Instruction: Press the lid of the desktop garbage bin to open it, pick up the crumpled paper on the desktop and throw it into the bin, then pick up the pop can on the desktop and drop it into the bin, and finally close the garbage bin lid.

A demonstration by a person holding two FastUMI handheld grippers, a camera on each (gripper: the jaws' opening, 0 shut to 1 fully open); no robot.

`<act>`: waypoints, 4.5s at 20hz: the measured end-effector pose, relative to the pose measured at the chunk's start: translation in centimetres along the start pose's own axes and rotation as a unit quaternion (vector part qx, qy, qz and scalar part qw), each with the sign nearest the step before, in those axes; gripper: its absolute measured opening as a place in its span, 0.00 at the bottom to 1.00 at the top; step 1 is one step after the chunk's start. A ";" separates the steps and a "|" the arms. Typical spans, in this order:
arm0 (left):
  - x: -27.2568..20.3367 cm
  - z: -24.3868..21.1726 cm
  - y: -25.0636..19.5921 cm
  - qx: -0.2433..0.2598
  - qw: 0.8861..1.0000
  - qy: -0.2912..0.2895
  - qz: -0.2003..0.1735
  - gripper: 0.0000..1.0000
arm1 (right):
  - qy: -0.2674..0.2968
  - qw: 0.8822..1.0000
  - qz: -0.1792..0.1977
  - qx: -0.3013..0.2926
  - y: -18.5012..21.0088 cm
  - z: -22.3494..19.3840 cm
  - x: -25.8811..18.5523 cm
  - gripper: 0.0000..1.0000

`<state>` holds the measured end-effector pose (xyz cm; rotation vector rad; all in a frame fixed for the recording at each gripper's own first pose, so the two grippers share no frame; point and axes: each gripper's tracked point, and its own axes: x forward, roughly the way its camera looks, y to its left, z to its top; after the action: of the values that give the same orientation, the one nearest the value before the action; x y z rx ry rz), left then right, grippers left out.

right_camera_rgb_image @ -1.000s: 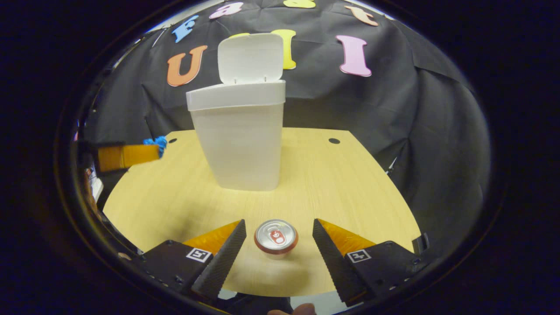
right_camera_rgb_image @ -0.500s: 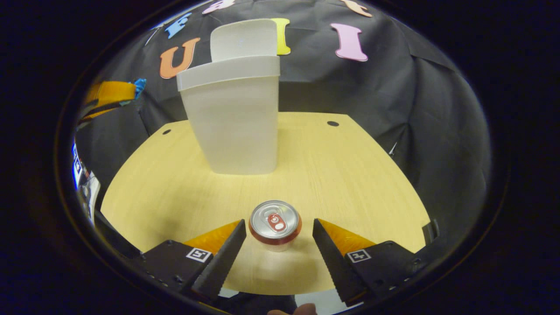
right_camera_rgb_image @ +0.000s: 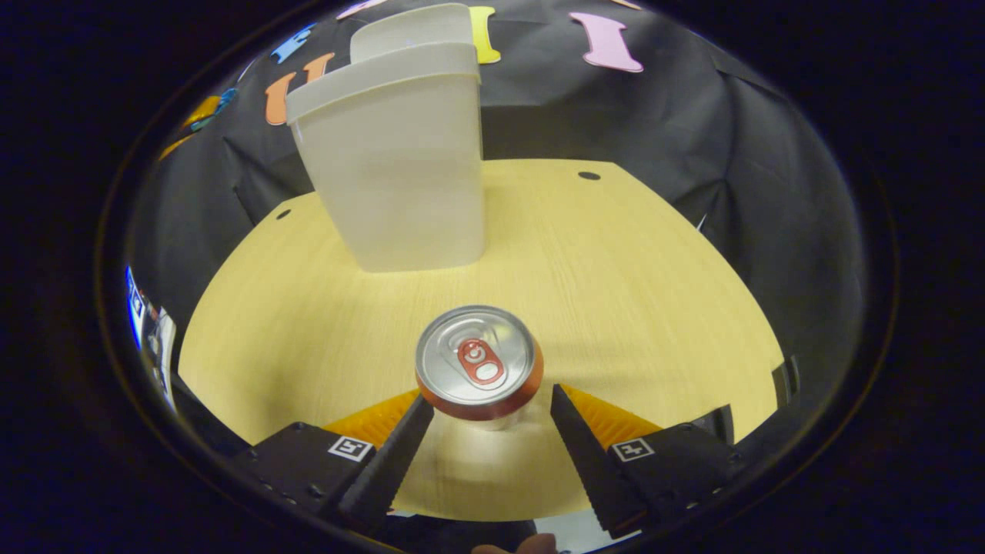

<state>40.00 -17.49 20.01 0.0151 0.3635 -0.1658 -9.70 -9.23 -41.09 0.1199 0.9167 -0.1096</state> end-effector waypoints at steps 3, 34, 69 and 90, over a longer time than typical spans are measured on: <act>-0.4 0.7 -0.2 -0.002 1.000 -0.007 -0.001 0.31 | 0.004 1.000 0.001 -0.004 0.0 -0.5 1.2 0.96; 9.3 11.3 -4.5 -0.026 0.996 -0.085 -0.015 0.34 | -0.137 0.990 0.004 -0.027 -4.2 18.1 -7.9 0.80; 1.2 4.9 2.8 -0.012 0.998 -0.045 0.051 0.99 | -0.171 0.982 0.047 -0.066 2.6 26.2 -13.7 0.80; -1.7 7.8 8.1 -0.018 0.990 -0.074 0.118 0.99 | -0.165 0.974 0.103 -0.118 10.3 34.3 -10.5 0.80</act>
<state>42.56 -9.55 27.82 0.0104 0.2150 0.0742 12.35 -3.74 -11.51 -0.0263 0.5746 0.1687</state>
